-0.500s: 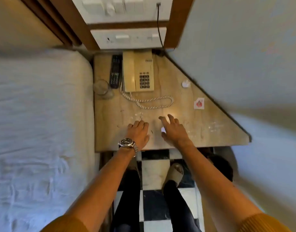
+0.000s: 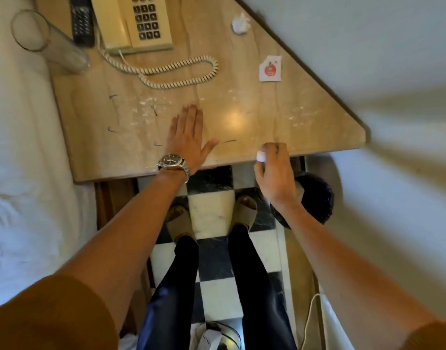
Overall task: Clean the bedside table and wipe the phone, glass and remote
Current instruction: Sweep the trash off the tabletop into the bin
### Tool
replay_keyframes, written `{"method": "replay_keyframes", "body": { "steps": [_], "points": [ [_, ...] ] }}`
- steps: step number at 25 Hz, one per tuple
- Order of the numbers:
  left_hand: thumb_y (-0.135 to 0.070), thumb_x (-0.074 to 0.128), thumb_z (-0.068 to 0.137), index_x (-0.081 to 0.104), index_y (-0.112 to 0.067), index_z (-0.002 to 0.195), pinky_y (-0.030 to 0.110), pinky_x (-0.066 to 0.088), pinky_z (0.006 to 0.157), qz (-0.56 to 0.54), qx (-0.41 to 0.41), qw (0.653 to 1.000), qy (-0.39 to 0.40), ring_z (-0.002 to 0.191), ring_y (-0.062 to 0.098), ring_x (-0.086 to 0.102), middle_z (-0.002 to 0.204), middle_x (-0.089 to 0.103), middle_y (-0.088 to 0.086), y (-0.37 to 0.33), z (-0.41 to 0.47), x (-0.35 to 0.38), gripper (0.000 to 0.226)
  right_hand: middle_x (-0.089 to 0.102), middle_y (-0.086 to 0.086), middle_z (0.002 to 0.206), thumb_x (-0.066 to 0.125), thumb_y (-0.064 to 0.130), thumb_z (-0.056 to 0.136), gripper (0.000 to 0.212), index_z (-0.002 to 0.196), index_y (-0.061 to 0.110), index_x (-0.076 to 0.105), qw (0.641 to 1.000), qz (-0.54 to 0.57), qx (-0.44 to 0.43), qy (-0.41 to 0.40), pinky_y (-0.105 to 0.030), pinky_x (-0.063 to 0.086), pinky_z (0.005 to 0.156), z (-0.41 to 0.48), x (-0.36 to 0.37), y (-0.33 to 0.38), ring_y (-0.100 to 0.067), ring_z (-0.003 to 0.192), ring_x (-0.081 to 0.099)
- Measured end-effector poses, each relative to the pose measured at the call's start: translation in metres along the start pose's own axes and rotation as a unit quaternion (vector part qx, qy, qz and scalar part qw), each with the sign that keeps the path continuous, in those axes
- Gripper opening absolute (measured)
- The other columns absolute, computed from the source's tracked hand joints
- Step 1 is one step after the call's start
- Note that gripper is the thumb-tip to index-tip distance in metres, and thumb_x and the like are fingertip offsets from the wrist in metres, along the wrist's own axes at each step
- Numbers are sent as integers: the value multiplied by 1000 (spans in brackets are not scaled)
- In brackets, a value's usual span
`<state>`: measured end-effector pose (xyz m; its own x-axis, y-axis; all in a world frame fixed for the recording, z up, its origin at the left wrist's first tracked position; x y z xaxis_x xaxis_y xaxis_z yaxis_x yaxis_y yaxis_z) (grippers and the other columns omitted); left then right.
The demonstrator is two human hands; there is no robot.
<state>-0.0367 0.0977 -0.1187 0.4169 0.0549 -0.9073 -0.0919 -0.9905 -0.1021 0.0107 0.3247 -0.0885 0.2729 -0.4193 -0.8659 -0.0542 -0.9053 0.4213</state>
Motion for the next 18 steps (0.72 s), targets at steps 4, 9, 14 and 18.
{"method": "replay_keyframes", "body": {
  "steps": [4,9,14,18],
  "points": [
    [-68,23,99,8,1,160,55,10,126,-22,-38,999,-29,155,40,9,168,6,23,-16,7,19,93,51,-16,115,60,16,94,23,111,4,50,987,26,156,-10,-37,54,75,-58,4,-95,-36,98,61],
    [-65,19,101,8,2,159,55,10,126,-8,-40,997,-68,155,40,10,168,8,23,-17,7,23,90,65,-12,129,53,47,101,51,139,12,53,944,-10,241,224,-45,58,89,-99,34,-150,-31,114,65],
    [-63,19,102,5,2,160,55,8,126,-3,-41,997,-72,156,39,6,168,5,23,-17,6,23,88,61,9,66,47,40,107,33,99,15,67,998,25,47,-39,-14,34,48,-16,-35,-80,-6,54,55],
    [-64,19,102,5,2,159,54,7,126,6,-40,996,-77,156,40,7,168,6,23,-18,7,24,88,65,1,103,52,35,104,23,111,16,62,995,54,13,-85,-6,36,65,103,-61,-10,-9,87,63]
  ]
}}
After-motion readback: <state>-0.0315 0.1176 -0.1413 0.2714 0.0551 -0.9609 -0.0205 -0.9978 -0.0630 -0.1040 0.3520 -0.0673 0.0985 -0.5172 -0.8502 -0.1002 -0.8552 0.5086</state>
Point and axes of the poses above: each hand's wrist, its own z-axis towards the middle knuckle, its own x-axis out of the palm, y = z × x, the point moved 5 cm from there along z, towards the middle knuckle
